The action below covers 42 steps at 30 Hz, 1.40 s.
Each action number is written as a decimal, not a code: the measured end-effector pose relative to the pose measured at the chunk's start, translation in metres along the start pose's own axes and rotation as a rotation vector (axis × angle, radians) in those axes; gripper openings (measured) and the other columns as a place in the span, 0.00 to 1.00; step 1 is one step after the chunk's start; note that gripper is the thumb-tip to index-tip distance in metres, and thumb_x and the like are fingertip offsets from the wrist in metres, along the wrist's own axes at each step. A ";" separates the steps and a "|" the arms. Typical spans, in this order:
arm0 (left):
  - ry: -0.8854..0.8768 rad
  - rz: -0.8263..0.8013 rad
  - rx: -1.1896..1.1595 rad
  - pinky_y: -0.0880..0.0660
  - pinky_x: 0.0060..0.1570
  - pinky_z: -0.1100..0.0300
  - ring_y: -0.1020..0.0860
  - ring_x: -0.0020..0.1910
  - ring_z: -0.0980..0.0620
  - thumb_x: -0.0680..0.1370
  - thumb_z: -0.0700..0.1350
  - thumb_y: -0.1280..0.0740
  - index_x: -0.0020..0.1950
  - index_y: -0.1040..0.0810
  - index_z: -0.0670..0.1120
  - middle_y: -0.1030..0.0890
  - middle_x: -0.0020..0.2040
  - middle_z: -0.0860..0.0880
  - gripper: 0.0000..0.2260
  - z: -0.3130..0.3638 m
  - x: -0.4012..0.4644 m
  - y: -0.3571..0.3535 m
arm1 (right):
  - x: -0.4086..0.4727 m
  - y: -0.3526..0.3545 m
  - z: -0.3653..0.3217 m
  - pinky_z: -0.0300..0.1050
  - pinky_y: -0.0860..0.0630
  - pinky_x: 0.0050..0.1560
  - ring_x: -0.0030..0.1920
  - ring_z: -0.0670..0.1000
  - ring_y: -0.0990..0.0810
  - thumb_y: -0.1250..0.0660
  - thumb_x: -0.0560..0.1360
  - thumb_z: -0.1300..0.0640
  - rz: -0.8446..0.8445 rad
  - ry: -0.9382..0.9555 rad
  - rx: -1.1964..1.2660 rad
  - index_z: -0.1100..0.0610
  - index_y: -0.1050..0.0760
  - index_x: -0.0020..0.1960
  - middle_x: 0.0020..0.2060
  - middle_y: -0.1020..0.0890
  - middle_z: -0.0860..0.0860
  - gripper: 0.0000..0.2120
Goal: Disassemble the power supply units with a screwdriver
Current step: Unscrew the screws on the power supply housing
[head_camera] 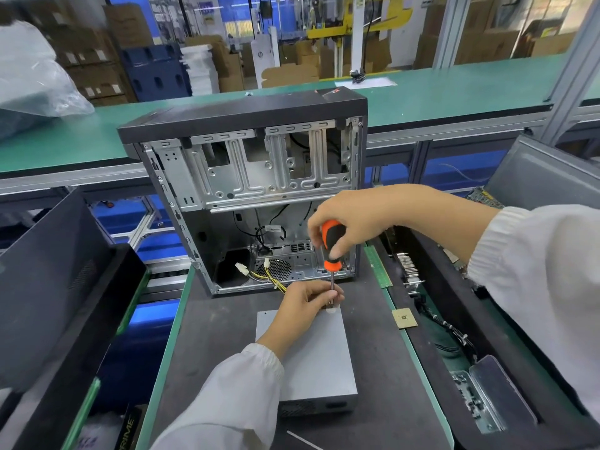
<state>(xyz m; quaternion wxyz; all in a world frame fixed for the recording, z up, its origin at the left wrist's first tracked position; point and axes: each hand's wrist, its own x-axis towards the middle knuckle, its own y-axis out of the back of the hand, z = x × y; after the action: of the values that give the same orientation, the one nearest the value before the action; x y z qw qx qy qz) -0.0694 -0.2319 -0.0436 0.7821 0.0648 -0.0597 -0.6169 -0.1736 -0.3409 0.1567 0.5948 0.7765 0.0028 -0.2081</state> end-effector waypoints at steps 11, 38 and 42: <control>-0.026 0.003 -0.070 0.21 0.56 0.55 0.16 0.51 0.47 0.81 0.36 0.37 0.51 0.17 0.44 0.14 0.47 0.46 0.09 -0.004 0.005 -0.006 | 0.002 -0.002 -0.002 0.46 0.27 0.39 0.42 0.52 0.23 0.37 0.79 0.50 0.050 -0.106 -0.238 0.54 0.27 0.50 0.41 0.24 0.48 0.07; -0.078 0.061 -0.060 0.23 0.44 0.63 0.19 0.41 0.55 0.82 0.36 0.39 0.49 0.19 0.43 0.17 0.40 0.48 0.09 -0.014 0.002 -0.016 | 0.006 -0.012 -0.014 0.42 0.37 0.28 0.32 0.51 0.28 0.46 0.80 0.39 0.159 -0.234 -0.381 0.58 0.33 0.37 0.30 0.28 0.50 0.24; -0.084 0.071 -0.064 0.24 0.42 0.62 0.20 0.39 0.54 0.82 0.37 0.40 0.49 0.20 0.44 0.16 0.40 0.45 0.10 -0.013 0.004 -0.017 | 0.003 0.003 -0.010 0.51 0.24 0.43 0.48 0.54 0.23 0.34 0.76 0.59 -0.045 -0.057 -0.231 0.50 0.26 0.52 0.46 0.24 0.48 0.07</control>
<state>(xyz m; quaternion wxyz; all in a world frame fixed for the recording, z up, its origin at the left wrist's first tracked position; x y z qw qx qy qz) -0.0822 -0.2394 -0.0588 0.8020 0.0116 -0.0750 -0.5925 -0.1673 -0.3332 0.1607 0.6753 0.6963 0.0270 -0.2417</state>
